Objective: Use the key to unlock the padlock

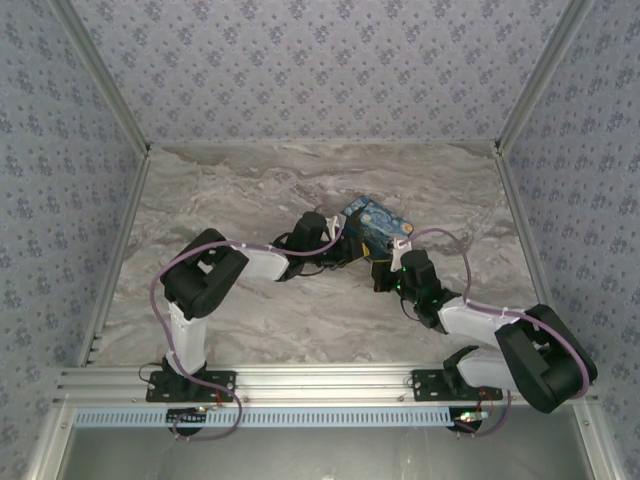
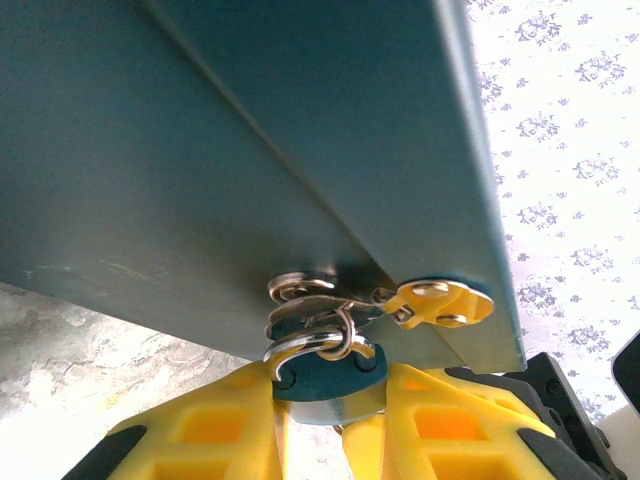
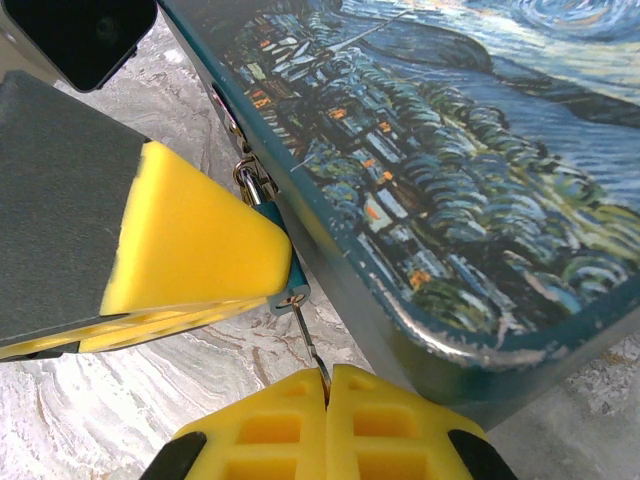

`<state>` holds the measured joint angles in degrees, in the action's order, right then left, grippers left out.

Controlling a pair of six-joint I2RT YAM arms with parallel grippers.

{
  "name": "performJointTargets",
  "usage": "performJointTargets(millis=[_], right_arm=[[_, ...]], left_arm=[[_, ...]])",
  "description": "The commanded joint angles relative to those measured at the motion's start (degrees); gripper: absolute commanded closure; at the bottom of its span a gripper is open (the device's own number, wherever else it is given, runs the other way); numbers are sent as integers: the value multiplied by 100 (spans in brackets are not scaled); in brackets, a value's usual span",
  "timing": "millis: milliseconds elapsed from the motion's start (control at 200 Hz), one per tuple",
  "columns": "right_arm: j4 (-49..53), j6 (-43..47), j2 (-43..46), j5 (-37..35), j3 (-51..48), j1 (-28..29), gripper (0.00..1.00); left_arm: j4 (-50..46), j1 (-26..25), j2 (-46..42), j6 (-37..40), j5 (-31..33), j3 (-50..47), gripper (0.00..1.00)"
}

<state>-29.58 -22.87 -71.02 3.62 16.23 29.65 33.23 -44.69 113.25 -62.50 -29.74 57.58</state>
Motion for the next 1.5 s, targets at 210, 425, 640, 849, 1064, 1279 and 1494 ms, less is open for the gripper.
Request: performJointTargets(millis=[210, 425, 640, 849, 1064, 1279, 1494], right_arm=[[-161, 11, 117, -143, 119, -36, 100], [-166, 3, 133, -132, 87, -38, 100], [-175, -6, 157, -144, 38, -45, 100], [-135, -7, 212, -193, 8, -46, 100], [-153, -15, 187, -182, 12, -45, 100], [-220, -22, 179, -162, 34, -44, 100], [-200, 2, 202, -123, 22, -39, 100]], left_arm=[[219, -59, -29, -16, -250, 18, 76], [227, -56, -15, -25, -248, 19, 76], [234, -49, -12, -25, -243, 9, 76], [237, -50, -13, -24, -243, 7, 76], [242, -54, -5, -25, -254, 5, 77], [245, -52, -5, -32, -253, -1, 76], [236, -51, -1, -34, -236, -4, 76]])
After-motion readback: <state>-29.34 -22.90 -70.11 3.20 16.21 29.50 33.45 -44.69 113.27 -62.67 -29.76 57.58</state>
